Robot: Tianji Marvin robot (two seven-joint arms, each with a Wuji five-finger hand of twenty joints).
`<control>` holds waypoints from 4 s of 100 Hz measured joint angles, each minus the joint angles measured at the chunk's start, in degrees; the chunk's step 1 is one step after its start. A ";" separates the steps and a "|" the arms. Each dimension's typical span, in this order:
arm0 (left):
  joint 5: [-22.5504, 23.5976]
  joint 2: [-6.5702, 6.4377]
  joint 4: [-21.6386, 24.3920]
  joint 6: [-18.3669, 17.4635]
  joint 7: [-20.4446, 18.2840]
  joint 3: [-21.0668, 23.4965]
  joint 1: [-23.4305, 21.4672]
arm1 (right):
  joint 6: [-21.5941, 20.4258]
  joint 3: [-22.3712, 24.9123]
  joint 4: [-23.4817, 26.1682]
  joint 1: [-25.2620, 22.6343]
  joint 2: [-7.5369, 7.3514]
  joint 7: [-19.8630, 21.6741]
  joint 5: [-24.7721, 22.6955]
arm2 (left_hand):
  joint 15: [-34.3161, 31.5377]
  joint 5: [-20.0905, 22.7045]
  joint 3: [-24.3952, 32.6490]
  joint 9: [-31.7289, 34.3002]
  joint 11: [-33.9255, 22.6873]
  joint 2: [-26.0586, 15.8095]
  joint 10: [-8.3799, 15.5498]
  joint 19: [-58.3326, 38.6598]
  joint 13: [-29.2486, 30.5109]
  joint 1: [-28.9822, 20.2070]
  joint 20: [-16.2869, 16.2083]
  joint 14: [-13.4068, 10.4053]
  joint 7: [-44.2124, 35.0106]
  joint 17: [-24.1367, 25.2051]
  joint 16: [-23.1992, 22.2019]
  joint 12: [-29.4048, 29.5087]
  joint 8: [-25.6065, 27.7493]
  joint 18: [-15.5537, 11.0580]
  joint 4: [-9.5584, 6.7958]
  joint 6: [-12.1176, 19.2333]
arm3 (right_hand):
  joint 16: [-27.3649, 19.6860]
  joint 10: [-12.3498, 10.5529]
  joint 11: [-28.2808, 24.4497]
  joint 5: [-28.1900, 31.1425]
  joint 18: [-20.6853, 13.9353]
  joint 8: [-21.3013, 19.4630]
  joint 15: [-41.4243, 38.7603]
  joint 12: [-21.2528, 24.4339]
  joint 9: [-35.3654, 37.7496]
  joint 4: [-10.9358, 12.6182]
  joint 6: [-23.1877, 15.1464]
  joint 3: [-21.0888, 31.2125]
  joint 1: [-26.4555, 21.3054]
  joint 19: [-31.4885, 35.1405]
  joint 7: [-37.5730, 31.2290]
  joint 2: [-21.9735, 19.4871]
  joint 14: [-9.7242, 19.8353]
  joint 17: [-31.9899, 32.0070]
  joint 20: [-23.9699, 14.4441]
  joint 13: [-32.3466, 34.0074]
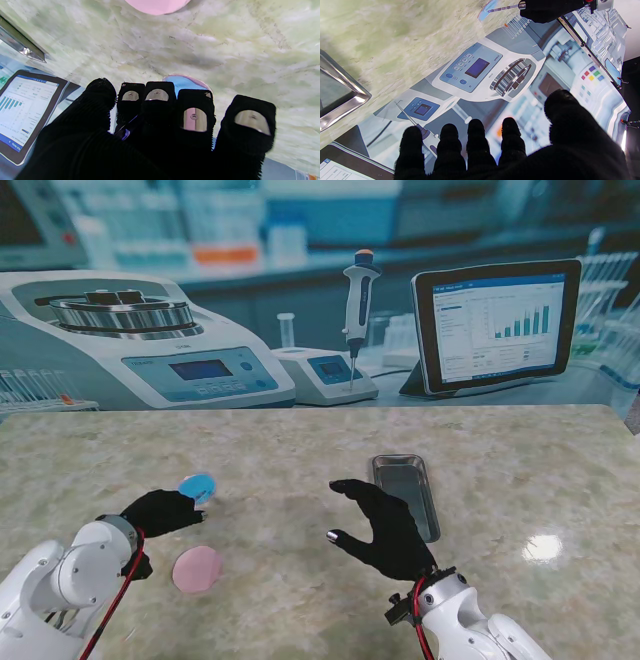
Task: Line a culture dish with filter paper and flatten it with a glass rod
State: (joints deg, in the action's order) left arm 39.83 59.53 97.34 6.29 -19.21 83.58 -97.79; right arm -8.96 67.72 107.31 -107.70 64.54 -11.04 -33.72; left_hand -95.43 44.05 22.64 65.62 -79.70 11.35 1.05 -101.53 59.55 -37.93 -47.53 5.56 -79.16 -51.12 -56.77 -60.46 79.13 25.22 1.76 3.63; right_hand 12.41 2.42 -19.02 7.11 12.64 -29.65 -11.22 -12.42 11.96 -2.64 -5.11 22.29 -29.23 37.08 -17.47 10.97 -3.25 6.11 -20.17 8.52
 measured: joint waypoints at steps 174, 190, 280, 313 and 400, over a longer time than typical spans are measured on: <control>2.19 0.39 -1.64 2.91 2.49 -1.33 1.17 | 0.04 -0.16 0.03 -0.04 0.02 -0.07 -0.10 | -0.03 0.00 0.00 0.01 -0.09 0.00 0.02 -0.01 0.00 0.00 0.61 -0.03 0.00 -0.01 0.00 0.00 0.00 -0.12 0.00 0.00 | -0.01 0.00 -0.01 0.00 -0.03 0.00 0.00 0.01 0.00 0.20 0.02 0.00 0.00 0.00 -0.01 0.00 0.00 0.00 -0.01 0.00; 2.19 0.37 -2.24 4.19 1.76 -1.93 1.90 | 0.04 -0.09 0.05 -0.08 0.03 -0.14 -0.10 | -0.04 0.00 0.00 0.01 -0.10 0.00 0.02 -0.01 0.00 0.00 0.61 -0.03 0.00 -0.01 0.00 0.00 0.00 -0.16 0.00 0.00 | -0.01 0.00 -0.01 0.00 -0.03 0.00 0.00 0.01 0.00 0.20 0.03 0.00 0.00 0.00 -0.01 0.00 0.00 0.00 -0.01 0.00; 3.69 0.57 -4.00 6.33 3.32 -0.98 2.34 | 0.03 -0.15 0.08 -0.07 0.05 -0.22 -0.03 | -0.04 0.00 -0.62 0.01 -0.10 -0.53 0.08 -0.02 0.00 -0.08 0.65 -0.12 0.00 -0.50 0.03 0.00 0.01 -0.48 0.00 0.00 | -0.01 0.00 -0.01 0.00 -0.04 0.00 0.00 0.01 0.00 0.20 0.03 0.00 0.00 0.00 -0.01 0.00 0.01 0.00 -0.01 0.00; 3.42 0.57 -0.12 2.98 2.89 0.92 -0.99 | 0.04 -0.19 0.10 -0.08 0.05 -0.30 -0.03 | -0.04 0.00 -1.05 0.01 -0.11 -0.54 0.10 -0.02 0.00 -0.08 0.72 -0.14 0.00 -0.53 0.05 0.00 0.01 -0.50 0.00 0.01 | -0.01 0.00 -0.01 0.00 -0.04 0.00 0.00 0.00 0.00 0.21 0.03 0.00 0.00 0.00 -0.01 0.00 0.01 0.00 -0.01 0.00; 1.92 -0.03 2.45 1.46 -0.68 0.45 -2.86 | 0.07 -0.04 0.27 -0.27 0.09 -0.50 -0.06 | -0.04 0.00 -1.40 0.01 -0.11 -0.55 0.13 -0.06 0.00 -0.10 1.36 -0.21 0.00 -0.61 0.12 0.00 0.02 -0.76 0.00 0.02 | -0.01 0.00 -0.01 0.00 -0.05 0.00 0.00 0.01 0.00 0.21 0.04 0.00 0.00 0.00 -0.01 -0.01 0.08 0.00 -0.01 0.00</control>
State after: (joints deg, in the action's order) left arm 41.75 59.50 99.78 7.75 -19.90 84.02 -100.65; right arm -8.89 67.68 107.57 -107.97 64.64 -11.54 -33.77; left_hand -95.47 44.05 21.23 65.63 -79.81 10.80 1.18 -101.59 59.55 -38.03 -46.17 5.35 -79.16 -51.74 -56.66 -60.46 79.15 24.46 1.76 3.64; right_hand 12.40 2.42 -19.03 7.10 12.59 -29.65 -11.22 -12.41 11.96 -2.43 -5.07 22.29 -29.23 37.08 -17.48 10.96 -3.17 6.11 -20.19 8.52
